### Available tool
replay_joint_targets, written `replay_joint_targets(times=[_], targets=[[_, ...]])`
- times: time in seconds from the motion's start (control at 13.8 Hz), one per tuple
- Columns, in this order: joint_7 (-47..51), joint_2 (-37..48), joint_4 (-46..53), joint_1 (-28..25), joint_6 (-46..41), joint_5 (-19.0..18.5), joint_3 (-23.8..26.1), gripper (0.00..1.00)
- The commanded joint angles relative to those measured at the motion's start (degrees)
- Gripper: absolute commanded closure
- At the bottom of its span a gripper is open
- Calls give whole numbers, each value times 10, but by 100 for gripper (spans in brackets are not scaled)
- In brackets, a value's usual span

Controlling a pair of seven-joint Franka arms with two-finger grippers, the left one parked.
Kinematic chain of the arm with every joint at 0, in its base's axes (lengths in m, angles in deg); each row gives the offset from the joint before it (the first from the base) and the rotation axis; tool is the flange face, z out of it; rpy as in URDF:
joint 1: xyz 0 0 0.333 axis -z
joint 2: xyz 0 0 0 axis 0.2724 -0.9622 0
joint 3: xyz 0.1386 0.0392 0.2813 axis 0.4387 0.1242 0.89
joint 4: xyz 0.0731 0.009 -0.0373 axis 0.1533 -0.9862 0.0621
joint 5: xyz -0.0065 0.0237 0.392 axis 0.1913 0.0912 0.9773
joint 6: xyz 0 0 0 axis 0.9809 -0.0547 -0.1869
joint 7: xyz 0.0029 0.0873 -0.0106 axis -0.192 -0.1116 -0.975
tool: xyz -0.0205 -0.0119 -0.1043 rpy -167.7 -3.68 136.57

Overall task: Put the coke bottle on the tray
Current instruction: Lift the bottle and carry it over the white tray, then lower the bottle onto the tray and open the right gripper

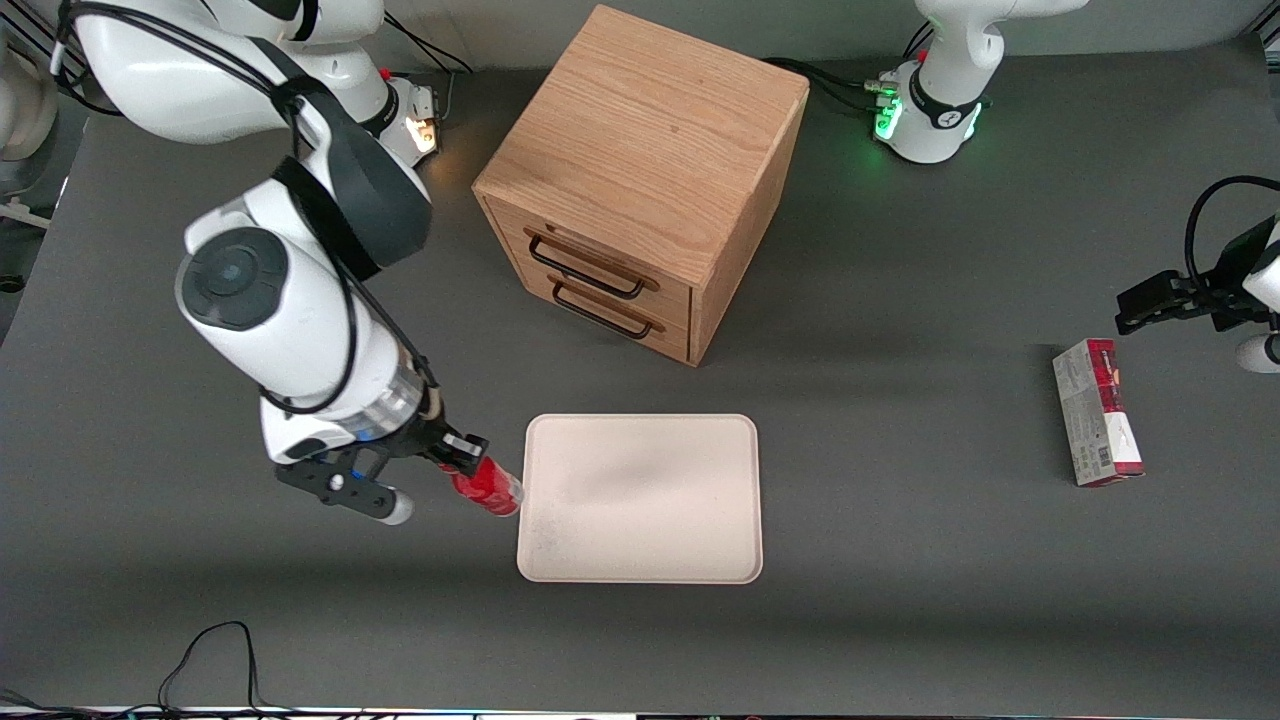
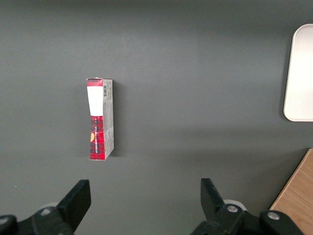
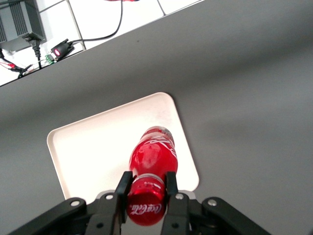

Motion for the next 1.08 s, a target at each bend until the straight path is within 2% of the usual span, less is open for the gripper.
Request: replay_joint_targets(times=[0.0, 0.22, 0.36, 0.58, 0.65, 0.72, 0.87, 1.01], targets=[[16, -62, 19, -15, 48, -60, 11, 100], [18, -103, -18, -24, 95, -128, 7, 100], [14, -113, -27, -24, 127, -134, 5, 100], [2, -122, -27, -24, 131, -134, -1, 100], [0, -123, -27, -24, 132, -134, -3, 77], [1, -123, -33, -23, 132, -138, -4, 1], [3, -123, -47, -24, 144, -166, -6, 0], [4, -121, -41, -24, 154, -168, -8, 0]])
